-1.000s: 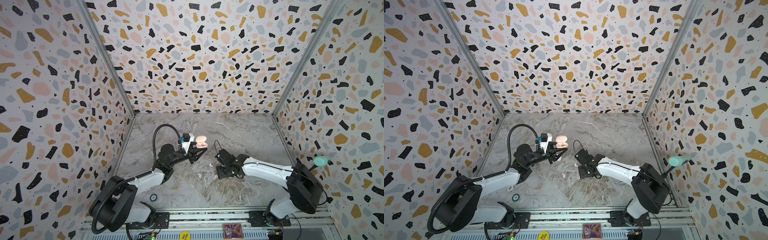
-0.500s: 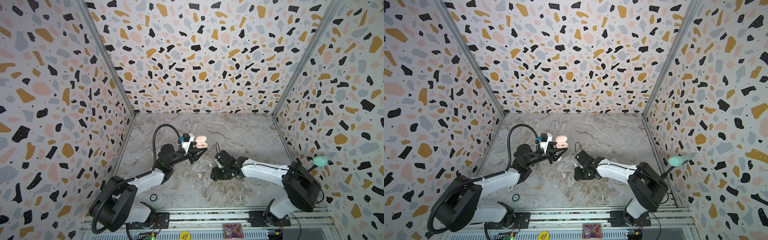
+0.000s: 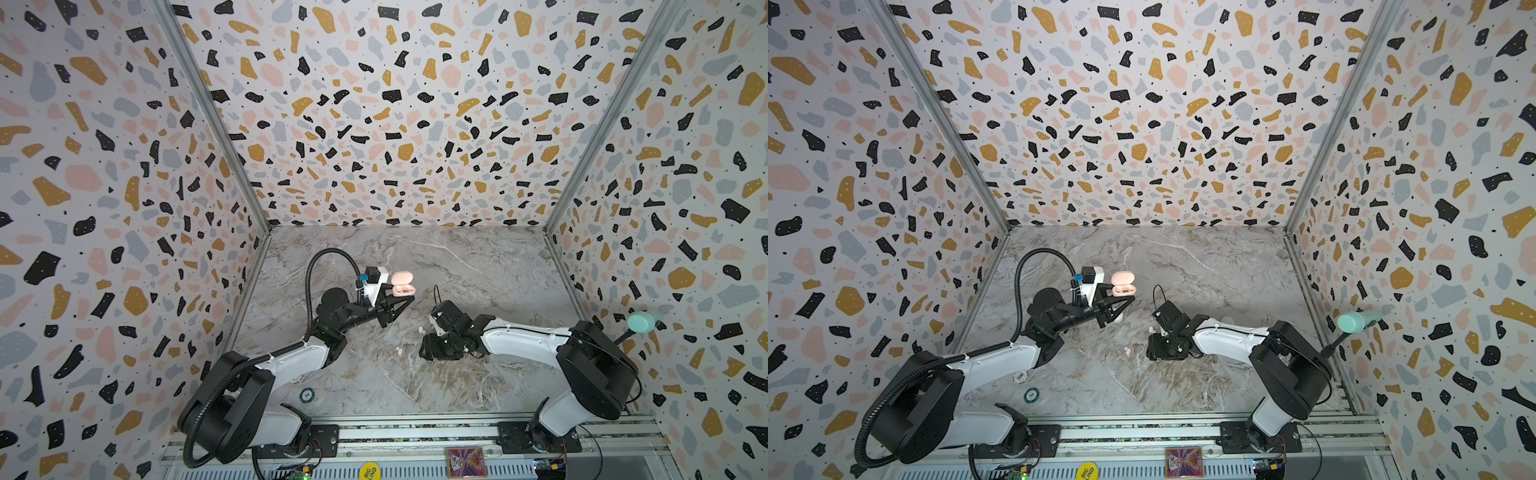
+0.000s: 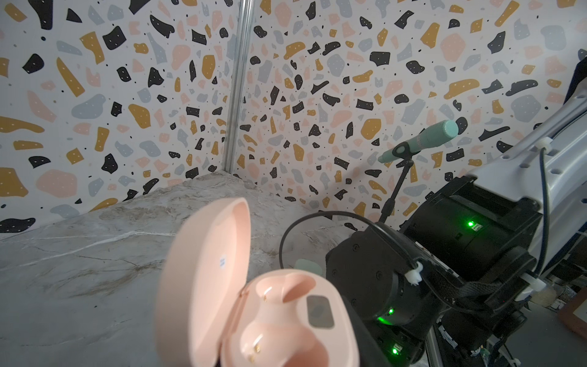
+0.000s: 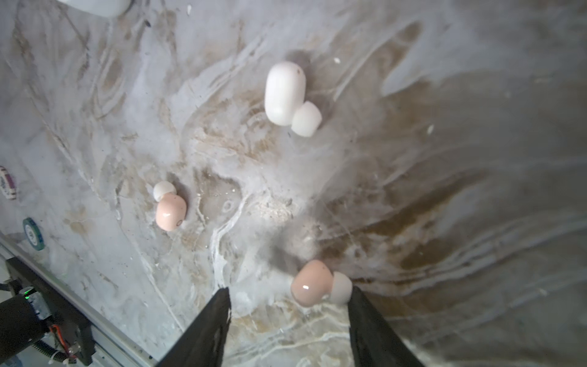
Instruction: Insert the wireless bluetooth earbuds into the charging case
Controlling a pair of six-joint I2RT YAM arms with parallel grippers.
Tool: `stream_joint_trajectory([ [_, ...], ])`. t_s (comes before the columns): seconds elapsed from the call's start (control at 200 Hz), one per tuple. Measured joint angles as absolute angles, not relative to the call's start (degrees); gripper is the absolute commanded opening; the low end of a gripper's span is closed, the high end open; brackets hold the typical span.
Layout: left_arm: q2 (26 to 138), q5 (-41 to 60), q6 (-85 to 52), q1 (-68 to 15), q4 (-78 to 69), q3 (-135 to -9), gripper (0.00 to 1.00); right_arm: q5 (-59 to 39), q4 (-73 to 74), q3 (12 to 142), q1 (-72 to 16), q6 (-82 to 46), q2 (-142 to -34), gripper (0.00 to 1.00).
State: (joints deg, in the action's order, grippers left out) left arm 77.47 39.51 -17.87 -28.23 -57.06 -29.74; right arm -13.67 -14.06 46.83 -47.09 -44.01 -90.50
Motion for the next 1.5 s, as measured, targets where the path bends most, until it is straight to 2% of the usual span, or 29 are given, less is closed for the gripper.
stream_joint_trajectory([
  [0.691, 77.47, 39.48, -17.87, -28.23, -57.01, -29.74, 0.35, -18.85, -10.22, 50.19, -49.04, -43.75, -91.61, 0.61],
  [1.126, 77.47, 39.46, -18.02, -28.21, -57.01, -29.74, 0.36, -12.14, -16.36, 53.19, -49.23, -39.70, -92.84, 0.61],
  [1.497, 77.47, 39.44, -18.24, -28.18, -57.01, -29.74, 0.36, -11.16, -16.97, 53.19, -49.23, -39.35, -93.34, 0.52],
])
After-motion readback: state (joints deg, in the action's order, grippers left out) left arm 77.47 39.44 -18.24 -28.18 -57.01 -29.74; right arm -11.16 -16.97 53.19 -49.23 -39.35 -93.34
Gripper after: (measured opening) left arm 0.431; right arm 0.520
